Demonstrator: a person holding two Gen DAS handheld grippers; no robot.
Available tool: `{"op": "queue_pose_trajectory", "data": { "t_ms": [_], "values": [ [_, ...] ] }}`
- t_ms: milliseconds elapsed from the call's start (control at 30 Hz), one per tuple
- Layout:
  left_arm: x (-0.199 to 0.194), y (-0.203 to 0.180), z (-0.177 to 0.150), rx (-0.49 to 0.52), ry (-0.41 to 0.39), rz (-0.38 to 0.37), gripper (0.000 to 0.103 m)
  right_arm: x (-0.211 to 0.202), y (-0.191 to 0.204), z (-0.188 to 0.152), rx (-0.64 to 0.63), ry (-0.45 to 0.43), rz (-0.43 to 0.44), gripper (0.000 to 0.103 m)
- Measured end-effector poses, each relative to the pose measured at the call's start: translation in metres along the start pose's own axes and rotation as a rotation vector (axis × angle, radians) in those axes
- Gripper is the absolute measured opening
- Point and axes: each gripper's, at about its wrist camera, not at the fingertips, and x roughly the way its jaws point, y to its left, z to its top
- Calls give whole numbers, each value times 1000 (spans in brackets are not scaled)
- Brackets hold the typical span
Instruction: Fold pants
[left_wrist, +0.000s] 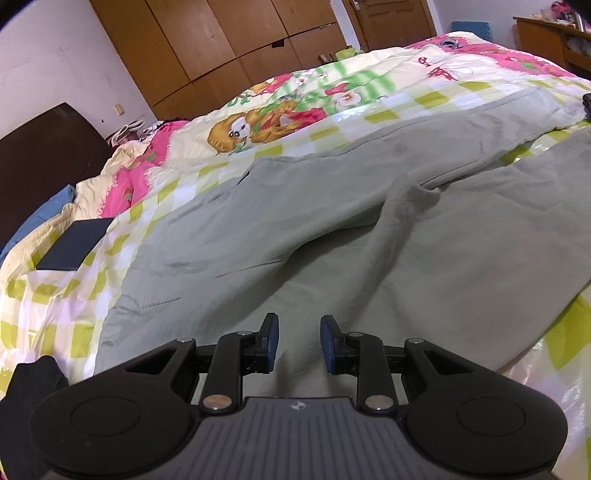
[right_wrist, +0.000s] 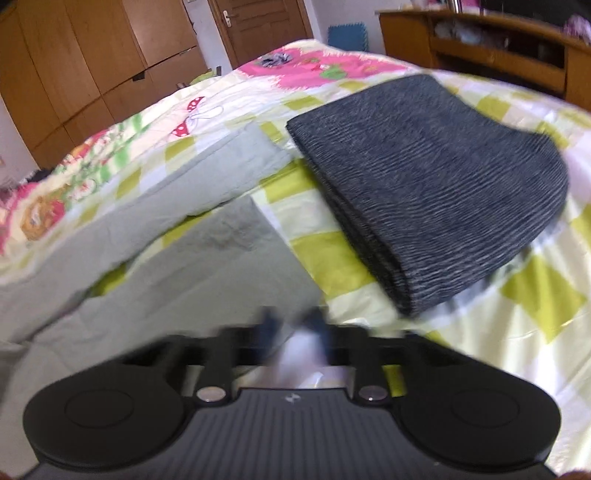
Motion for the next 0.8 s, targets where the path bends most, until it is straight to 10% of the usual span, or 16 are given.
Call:
{"op": "queue_pose_trajectory", "data": {
  "t_ms": [200,533,800],
  "values": [
    [-5,-8,4,21,-30,-26,42,-34,-23,5,16,-61,7,3],
    [-4,16,-1,36,-57,-1,46,-58,-4,5,-198,-106,-256,20],
    [43,107,29,109,-115,58,62,2,166,20,-696,-22,144,43]
  ]
}}
